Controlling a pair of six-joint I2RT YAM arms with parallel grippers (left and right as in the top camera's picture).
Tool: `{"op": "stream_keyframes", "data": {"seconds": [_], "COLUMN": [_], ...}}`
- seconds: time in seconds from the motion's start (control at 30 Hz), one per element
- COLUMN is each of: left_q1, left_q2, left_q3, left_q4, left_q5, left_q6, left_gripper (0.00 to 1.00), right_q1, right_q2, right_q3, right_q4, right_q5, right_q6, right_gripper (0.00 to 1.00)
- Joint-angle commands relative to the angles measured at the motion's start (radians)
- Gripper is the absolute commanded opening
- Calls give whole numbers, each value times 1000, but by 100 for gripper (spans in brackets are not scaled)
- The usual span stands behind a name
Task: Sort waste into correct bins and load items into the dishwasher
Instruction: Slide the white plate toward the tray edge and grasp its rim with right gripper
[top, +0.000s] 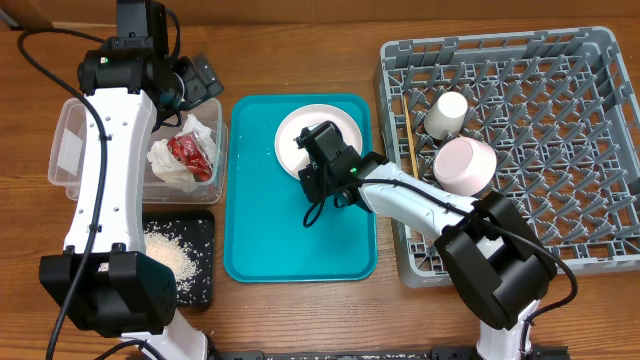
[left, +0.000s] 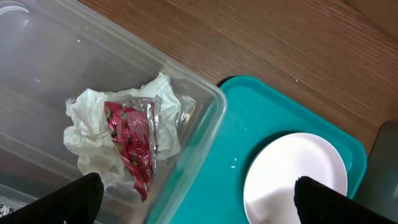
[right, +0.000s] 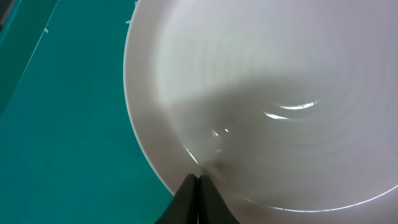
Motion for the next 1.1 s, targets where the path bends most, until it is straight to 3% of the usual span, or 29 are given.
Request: {"op": "stream_keyframes", "data": {"seconds": [0.0, 0.5, 0.87, 1.07], "left_q1": [-7, -8, -8, -8], "left_q2": [-14, -14, -14, -14], "left_q3": [14, 14, 14, 14], "left_q4": [4, 4, 4, 4], "left_q5": [4, 4, 4, 4], "left_q6": [11, 12, 12, 12], "left_gripper": [100, 100, 100, 100], "right_q1": [-1, -1, 7, 68], "right_q2": [8, 60, 58, 58], "right_q3": [17, 17, 18, 18], "right_q4": [5, 16, -51, -143], "right_q5": [-3, -75, -540, -581], "right_q6": [1, 2, 2, 1], "right_gripper": [4, 4, 4, 8]}}
